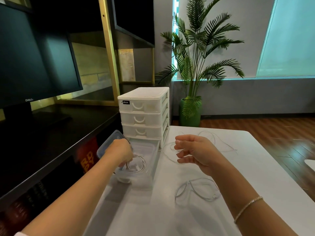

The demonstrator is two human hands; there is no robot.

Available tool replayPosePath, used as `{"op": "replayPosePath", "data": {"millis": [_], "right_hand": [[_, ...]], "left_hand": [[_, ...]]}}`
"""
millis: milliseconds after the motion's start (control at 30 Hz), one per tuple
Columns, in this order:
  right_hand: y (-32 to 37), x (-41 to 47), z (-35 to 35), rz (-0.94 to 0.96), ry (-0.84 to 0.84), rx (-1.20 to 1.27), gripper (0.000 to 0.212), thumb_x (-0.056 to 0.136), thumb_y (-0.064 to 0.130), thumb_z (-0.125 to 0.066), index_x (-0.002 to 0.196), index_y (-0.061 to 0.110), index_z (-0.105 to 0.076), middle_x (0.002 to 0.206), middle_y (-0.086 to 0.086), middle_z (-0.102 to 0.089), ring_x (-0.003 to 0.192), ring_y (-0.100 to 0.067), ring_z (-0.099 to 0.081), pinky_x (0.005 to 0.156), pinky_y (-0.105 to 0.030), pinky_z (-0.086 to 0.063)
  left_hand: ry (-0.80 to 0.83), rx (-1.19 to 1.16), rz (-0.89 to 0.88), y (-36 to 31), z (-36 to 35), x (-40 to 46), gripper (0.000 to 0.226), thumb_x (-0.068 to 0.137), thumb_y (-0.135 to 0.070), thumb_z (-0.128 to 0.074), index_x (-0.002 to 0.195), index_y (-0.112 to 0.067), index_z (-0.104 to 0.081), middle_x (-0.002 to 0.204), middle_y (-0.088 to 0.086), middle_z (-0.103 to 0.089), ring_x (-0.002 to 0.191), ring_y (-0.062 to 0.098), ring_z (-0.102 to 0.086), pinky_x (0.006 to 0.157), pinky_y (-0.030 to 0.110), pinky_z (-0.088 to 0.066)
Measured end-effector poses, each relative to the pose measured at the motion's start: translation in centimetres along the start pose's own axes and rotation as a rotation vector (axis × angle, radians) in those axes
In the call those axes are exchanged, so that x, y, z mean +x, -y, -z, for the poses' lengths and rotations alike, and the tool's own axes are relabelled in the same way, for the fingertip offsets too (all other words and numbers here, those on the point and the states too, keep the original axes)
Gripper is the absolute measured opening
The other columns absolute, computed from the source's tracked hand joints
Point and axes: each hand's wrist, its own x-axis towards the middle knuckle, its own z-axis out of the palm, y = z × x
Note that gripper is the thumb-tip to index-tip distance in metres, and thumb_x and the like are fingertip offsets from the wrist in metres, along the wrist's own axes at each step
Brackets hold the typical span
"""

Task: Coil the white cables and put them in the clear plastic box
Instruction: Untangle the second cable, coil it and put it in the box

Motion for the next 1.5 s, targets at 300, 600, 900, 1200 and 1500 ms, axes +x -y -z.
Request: {"op": "replayPosePath", "data": {"millis": [300,600,900,1200,1500], "right_hand": [[1.1,-0.9,1.3,0.004,-0.057,-0.042,0.017,0.088,0.008,-0.059,0.105,0.008,-0.061,0.092,-0.012,-0.064,0.066,-0.019,-0.058,0.051,-0.024,-0.056],[2.3,-3.2,5.6,0.019,-0.223,-0.193,0.02,0.088,0.011,-0.061,0.108,0.009,-0.062,0.092,-0.007,-0.064,0.073,-0.02,-0.06,0.057,-0.026,-0.053],[-0.9,-4.4,8.5,-0.1,-0.223,-0.429,0.026,0.081,0.009,-0.068,0.106,0.009,-0.063,0.093,-0.01,-0.066,0.072,-0.018,-0.059,0.056,-0.024,-0.05],[-5.4,-3.0,9.6,-0.321,-0.097,-0.871,0.042,0.07,0.01,-0.077,0.11,0.014,-0.066,0.069,0.006,-0.051,0.064,-0.01,-0.051,0.048,-0.017,-0.041],[-3.8,-2.7,10.9,-0.097,-0.1,-0.709,0.016,0.079,0.003,-0.068,0.087,0.016,-0.074,0.071,0.011,-0.057,0.07,-0.007,-0.051,0.062,-0.016,-0.042]], "left_hand": [[-0.173,0.016,-0.102,-3.4,1.9,-2.5,0.018,0.089,-0.02,-0.054,0.099,-0.009,-0.063,0.087,0.008,-0.061,0.09,0.026,-0.06,0.065,0.033,-0.049],[0.162,-0.232,-0.554,-12.7,-1.2,-9.7,0.036,0.086,-0.033,-0.063,0.117,-0.014,-0.062,0.115,0.002,-0.064,0.095,0.016,-0.059,0.082,0.025,-0.05],[0.367,-0.024,-0.608,-14.9,-6.3,-9.7,0.043,0.069,-0.028,-0.081,0.108,-0.016,-0.065,0.099,0.001,-0.061,0.084,0.014,-0.057,0.062,0.02,-0.045],[0.332,-0.112,-0.576,-14.3,-7.7,-7.1,0.019,0.075,-0.019,-0.075,0.092,-0.012,-0.071,0.099,0.004,-0.071,0.063,0.001,-0.051,0.054,0.012,-0.04],[0.352,-0.328,-0.522,-13.8,-7.0,-5.0,0.018,0.077,-0.034,-0.073,0.08,-0.017,-0.066,0.075,-0.009,-0.06,0.07,0.005,-0.053,0.057,0.016,-0.042]]}}
